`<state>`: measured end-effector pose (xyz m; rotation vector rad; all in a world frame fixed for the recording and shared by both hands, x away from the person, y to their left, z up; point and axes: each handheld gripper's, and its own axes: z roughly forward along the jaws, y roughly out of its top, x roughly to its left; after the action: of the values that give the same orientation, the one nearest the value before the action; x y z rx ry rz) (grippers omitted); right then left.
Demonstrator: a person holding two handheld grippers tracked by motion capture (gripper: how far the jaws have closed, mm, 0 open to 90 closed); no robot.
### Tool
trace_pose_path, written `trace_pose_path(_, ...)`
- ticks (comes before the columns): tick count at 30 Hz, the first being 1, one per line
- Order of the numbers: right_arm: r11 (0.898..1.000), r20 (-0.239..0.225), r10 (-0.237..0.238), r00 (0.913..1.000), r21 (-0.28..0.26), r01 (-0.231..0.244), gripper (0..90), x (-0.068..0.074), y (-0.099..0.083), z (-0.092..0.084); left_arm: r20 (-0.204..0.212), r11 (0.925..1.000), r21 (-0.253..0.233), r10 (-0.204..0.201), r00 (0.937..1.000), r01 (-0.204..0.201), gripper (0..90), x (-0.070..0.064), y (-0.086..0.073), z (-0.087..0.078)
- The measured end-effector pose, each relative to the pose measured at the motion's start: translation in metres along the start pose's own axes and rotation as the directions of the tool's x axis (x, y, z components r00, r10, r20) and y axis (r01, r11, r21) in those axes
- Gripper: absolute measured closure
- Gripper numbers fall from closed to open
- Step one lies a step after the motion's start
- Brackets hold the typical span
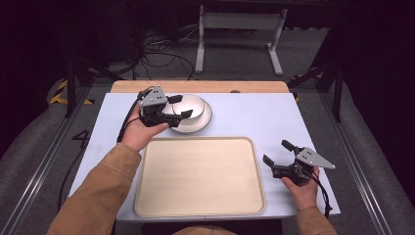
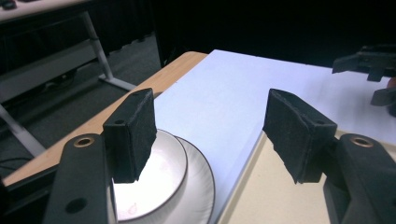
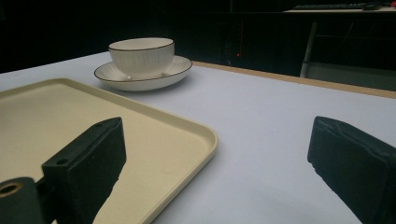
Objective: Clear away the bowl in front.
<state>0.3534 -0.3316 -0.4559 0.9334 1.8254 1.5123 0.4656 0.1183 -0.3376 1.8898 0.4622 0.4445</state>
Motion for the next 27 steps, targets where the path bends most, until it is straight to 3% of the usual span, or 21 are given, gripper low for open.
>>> trace_pose_path(2,1.000,0.000,-0.001,1.0000,0.002,0.001,4.9,0.000,0.000,0.000,-0.001,0.9997,0.019,0.013,0.9999,-0.013,33.8,0.000,0.002,0.001)
trace_pose_path(4,1.000,-0.001,-0.006,1.0000,0.006,0.006,4.9,0.000,0.000,0.000,-0.006,0.9964,0.066,0.053,0.9986,-0.053,33.1,0.001,0.006,0.004)
trace_pose_path(5,1.000,-0.004,-0.008,1.0000,0.010,0.009,4.9,0.001,0.000,0.001,-0.009,0.9891,0.112,0.098,0.9952,-0.096,32.6,0.002,0.010,0.007)
trace_pose_path(6,1.000,-0.004,-0.008,1.0000,0.010,0.009,4.9,0.001,0.000,0.001,-0.009,0.9891,0.112,0.098,0.9952,-0.096,32.3,0.002,0.010,0.007)
trace_pose_path(11,1.000,-0.002,-0.012,0.9999,0.017,0.012,4.9,0.001,0.001,0.001,-0.001,0.9654,0.193,0.179,0.9839,-0.175,32.7,0.002,0.021,0.016)
trace_pose_path(12,1.000,-0.003,-0.013,0.9999,0.018,0.013,4.9,0.001,0.001,0.001,0.006,0.9635,0.200,0.181,0.9836,-0.178,32.8,0.002,0.022,0.017)
trace_pose_path(14,1.000,-0.004,-0.015,0.9999,0.020,0.015,4.9,0.001,0.001,0.002,0.027,0.9510,0.235,0.201,0.9793,-0.201,32.6,0.005,0.026,0.022)
trace_pose_path(18,1.000,-0.008,-0.020,0.9998,0.020,0.020,4.8,0.001,0.001,0.002,0.049,0.9423,0.263,0.202,0.9782,-0.207,34.4,0.008,0.029,0.028)
trace_pose_path(22,1.000,-0.013,-0.019,0.9997,0.022,0.019,4.7,0.001,0.001,0.002,0.075,0.9194,0.319,0.218,0.9730,-0.231,37.8,0.013,0.034,0.037)
trace_pose_path(25,0.999,-0.013,-0.026,0.9996,0.023,0.026,4.7,0.002,0.001,0.002,0.077,0.8941,0.373,0.236,0.9686,-0.248,37.8,0.015,0.038,0.044)
trace_pose_path(26,0.999,-0.013,-0.026,0.9996,0.023,0.026,4.7,0.002,0.001,0.002,0.077,0.8941,0.373,0.236,0.9686,-0.248,37.8,0.015,0.038,0.044)
trace_pose_path(27,0.999,-0.013,-0.025,0.9996,0.023,0.026,4.7,0.002,0.001,0.002,0.076,0.8832,0.390,0.251,0.9650,-0.261,37.8,0.015,0.040,0.047)
